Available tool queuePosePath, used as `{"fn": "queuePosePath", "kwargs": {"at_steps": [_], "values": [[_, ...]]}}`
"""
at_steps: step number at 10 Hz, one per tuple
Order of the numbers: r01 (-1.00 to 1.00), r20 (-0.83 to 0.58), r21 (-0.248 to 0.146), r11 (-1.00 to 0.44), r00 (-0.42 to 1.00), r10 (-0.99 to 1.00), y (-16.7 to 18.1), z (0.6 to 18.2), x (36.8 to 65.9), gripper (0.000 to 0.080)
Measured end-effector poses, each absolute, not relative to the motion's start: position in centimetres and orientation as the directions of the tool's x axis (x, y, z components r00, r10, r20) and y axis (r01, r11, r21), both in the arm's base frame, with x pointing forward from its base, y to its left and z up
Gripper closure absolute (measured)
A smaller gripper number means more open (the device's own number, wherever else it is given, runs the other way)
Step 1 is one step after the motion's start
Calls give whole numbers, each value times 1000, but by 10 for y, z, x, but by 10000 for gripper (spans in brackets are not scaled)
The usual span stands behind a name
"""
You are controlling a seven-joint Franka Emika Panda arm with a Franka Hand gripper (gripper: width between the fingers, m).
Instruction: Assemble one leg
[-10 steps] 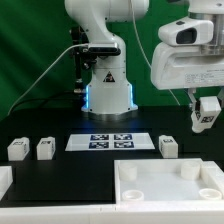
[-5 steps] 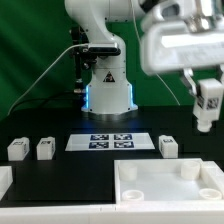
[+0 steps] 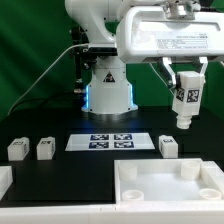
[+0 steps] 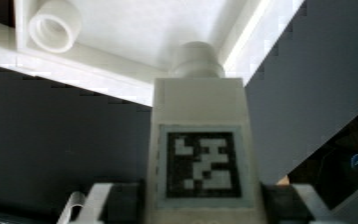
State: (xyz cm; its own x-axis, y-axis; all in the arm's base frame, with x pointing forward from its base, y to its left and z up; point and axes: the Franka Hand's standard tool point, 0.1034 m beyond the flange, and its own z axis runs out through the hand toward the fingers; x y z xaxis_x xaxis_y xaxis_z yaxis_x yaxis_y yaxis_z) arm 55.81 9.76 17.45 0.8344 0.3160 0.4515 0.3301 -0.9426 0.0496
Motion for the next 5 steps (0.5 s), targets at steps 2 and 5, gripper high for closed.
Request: {"fn": "queuePosePath", "kwargs": {"at_steps": [2,5], "values": [[316,450,24,-949,844,292,106,160,560,506],[300,540,8,-954,802,257,121,146,608,506]]}}
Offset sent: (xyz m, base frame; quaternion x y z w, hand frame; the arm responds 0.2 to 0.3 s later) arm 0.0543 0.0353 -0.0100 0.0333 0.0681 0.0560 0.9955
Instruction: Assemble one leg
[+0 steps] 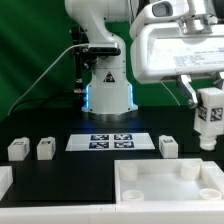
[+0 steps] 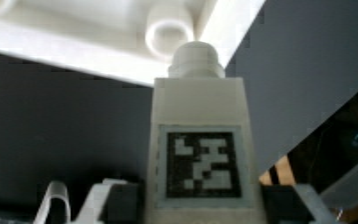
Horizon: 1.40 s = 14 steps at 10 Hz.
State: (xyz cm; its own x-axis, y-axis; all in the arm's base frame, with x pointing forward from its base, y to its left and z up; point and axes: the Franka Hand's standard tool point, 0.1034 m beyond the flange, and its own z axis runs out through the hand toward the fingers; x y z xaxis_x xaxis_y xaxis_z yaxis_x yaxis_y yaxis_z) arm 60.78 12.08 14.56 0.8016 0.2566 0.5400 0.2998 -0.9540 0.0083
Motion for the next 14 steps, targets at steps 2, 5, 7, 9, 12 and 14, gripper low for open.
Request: {"fn": "queuePosePath", "kwargs": {"at_steps": [2,5,7,9,12,14], "values": [[324,566,25,-946,775,280,135,144,614,506],[321,563,27,-947,778,280,131,142,614,506],[333,559,47,-942,773,301,120,134,614,506],[318,553,40,-947,783,286,113,126,626,506],[317,533,30,-948,797,284,113,107,621,506],[317,524,26,-948,804,283,113,99,619,506]]}}
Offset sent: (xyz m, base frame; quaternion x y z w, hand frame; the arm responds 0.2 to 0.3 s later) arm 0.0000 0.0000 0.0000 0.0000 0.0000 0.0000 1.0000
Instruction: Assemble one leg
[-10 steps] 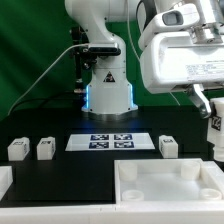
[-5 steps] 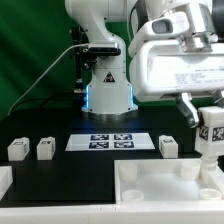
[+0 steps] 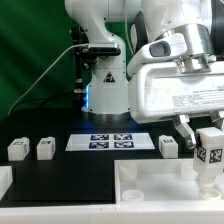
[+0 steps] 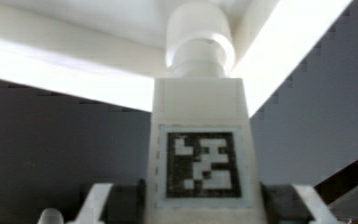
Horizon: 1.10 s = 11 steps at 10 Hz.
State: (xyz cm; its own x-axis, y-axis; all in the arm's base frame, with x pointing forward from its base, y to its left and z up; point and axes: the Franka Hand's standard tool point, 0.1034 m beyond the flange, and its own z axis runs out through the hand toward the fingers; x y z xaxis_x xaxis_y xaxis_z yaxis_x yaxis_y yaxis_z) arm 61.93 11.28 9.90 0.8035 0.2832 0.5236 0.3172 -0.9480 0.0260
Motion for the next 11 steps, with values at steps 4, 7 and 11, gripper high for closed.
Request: {"fn": "queuePosePath", "kwargs": {"at_steps": [4,7,11], "values": [[316,536,26,-948,797,281,115,92,623,506],[316,533,22,-948,799,279,117,82,623,506],[309,577,33,-951,770,270,118,81,622,506]]}}
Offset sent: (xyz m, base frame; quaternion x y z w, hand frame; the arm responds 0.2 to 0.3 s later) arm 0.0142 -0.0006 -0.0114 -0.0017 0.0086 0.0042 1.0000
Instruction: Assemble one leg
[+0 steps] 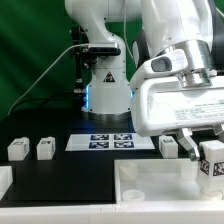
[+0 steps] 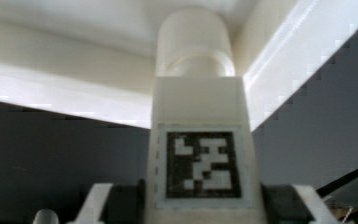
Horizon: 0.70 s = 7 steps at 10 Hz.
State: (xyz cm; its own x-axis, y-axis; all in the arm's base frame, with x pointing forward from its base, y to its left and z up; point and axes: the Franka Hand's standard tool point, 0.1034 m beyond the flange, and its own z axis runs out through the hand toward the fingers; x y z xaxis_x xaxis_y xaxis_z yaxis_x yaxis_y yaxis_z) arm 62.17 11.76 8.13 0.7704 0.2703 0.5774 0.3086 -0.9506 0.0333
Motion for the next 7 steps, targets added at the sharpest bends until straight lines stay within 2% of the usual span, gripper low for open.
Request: {"fn": "queuePosePath", "kwargs": {"at_steps": [4,7], "values": [[322,506,15,-947,814,285,118,83,622,506],[310,548,26,-950,791,273,114,82,624,506]]}}
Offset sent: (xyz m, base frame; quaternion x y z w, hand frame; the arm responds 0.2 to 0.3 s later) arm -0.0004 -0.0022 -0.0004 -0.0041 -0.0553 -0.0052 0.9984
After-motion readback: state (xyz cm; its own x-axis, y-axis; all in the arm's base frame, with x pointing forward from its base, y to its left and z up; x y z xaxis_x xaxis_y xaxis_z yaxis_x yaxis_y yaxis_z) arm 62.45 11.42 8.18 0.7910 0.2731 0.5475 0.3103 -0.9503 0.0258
